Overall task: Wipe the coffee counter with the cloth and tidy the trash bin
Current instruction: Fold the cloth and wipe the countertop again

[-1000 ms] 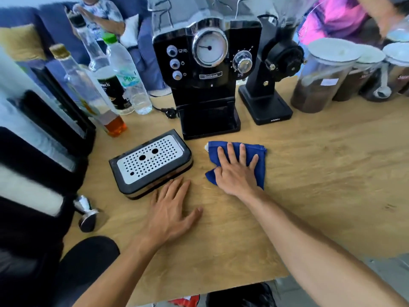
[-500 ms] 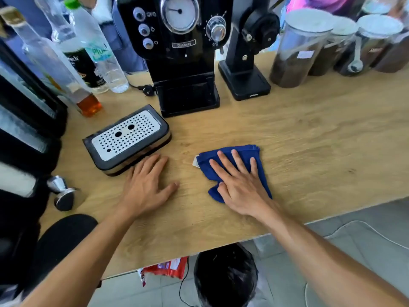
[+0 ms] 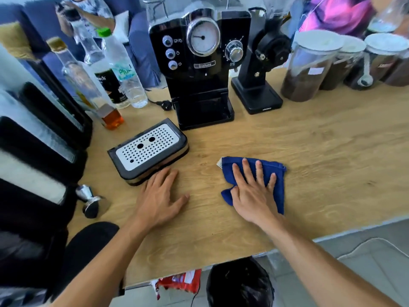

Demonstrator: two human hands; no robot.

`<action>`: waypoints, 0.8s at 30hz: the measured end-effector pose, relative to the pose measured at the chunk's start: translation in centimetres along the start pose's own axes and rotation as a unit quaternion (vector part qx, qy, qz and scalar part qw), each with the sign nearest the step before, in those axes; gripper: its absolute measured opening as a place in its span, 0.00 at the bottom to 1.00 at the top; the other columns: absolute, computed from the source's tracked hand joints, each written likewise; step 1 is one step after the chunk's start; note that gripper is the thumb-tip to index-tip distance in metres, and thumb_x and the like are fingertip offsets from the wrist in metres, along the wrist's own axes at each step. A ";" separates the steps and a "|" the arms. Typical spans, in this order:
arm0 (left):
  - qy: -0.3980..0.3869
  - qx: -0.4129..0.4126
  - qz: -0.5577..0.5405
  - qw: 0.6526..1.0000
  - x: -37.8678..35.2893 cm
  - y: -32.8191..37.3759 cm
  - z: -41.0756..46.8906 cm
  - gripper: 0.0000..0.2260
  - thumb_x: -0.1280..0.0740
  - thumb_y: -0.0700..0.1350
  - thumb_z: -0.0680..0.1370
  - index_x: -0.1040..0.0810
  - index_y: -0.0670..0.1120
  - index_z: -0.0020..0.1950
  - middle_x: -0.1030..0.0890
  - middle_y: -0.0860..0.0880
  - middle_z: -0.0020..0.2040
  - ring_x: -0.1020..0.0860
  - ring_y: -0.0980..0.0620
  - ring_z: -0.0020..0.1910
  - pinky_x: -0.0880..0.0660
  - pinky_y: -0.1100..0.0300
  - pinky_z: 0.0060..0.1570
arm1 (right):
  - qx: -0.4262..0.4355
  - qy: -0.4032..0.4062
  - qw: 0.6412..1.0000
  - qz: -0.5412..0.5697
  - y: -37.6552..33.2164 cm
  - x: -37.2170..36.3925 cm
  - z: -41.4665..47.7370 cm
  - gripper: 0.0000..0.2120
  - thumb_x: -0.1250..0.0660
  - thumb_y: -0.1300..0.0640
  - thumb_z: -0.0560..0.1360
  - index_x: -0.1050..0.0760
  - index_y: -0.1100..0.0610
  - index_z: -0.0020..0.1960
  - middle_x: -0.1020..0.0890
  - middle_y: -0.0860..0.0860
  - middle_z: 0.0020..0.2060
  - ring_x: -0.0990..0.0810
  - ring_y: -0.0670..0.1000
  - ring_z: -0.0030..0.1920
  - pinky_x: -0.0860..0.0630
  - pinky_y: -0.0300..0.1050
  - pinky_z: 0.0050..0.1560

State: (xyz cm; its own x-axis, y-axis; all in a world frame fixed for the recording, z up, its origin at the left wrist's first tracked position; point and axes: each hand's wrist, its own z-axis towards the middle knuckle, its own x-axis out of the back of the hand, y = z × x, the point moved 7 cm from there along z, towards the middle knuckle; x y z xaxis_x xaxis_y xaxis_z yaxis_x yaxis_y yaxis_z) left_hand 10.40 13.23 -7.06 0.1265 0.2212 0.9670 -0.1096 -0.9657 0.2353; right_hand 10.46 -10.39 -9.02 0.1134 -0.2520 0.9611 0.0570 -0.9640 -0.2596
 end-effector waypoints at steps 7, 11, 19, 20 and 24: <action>0.018 0.015 -0.009 1.000 0.4 -0.7 -0.5 0.37 0.47 0.69 0.72 0.43 0.54 0.77 0.42 0.51 0.79 0.45 0.50 0.76 0.46 0.50 0.73 | 0.071 -0.021 0.997 -0.007 -7.5 -0.4 9.1 0.27 0.56 0.46 0.78 0.58 0.49 0.75 0.58 0.51 0.76 0.65 0.59 0.74 0.65 0.69 0.67; 0.015 0.019 0.001 1.000 0.7 -1.3 -0.6 0.37 0.47 0.69 0.72 0.43 0.54 0.77 0.42 0.50 0.79 0.45 0.49 0.77 0.46 0.49 0.73 | 0.148 -0.029 0.989 -0.007 -7.6 -0.2 7.7 0.26 0.54 0.49 0.78 0.55 0.49 0.75 0.56 0.48 0.77 0.63 0.55 0.75 0.63 0.66 0.69; 0.022 0.015 -0.023 0.999 0.7 -1.2 -1.0 0.41 0.51 0.72 0.68 0.37 0.50 0.75 0.38 0.45 0.77 0.42 0.45 0.75 0.44 0.44 0.74 | 0.173 -0.036 0.984 -0.004 -1.3 0.2 -3.0 0.29 0.58 0.48 0.73 0.50 0.46 0.75 0.52 0.43 0.76 0.59 0.50 0.75 0.61 0.60 0.71; 0.022 0.016 -0.022 0.999 0.7 -1.3 -1.1 0.41 0.51 0.72 0.68 0.37 0.50 0.75 0.38 0.45 0.77 0.42 0.44 0.75 0.44 0.44 0.74 | 0.171 -0.034 0.985 -0.005 -0.4 0.3 -4.2 0.30 0.58 0.48 0.72 0.49 0.46 0.75 0.53 0.42 0.75 0.59 0.50 0.75 0.61 0.59 0.71; 0.010 0.016 -0.019 1.000 0.2 -0.9 -1.7 0.42 0.52 0.73 0.68 0.37 0.51 0.75 0.38 0.46 0.77 0.42 0.44 0.76 0.44 0.45 0.74 | 0.143 -0.028 0.989 -0.005 2.4 0.4 -8.0 0.30 0.58 0.49 0.72 0.49 0.45 0.75 0.57 0.40 0.73 0.63 0.47 0.74 0.61 0.59 0.71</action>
State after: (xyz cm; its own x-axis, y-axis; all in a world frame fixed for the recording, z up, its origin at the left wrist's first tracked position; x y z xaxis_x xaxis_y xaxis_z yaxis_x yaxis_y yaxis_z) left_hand 8.88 14.37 -6.91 0.1097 0.2596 0.9595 -0.0731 -0.9606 0.2682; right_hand 2.70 -13.47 -8.47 0.1663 -0.2290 0.9591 0.3362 -0.9012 -0.2735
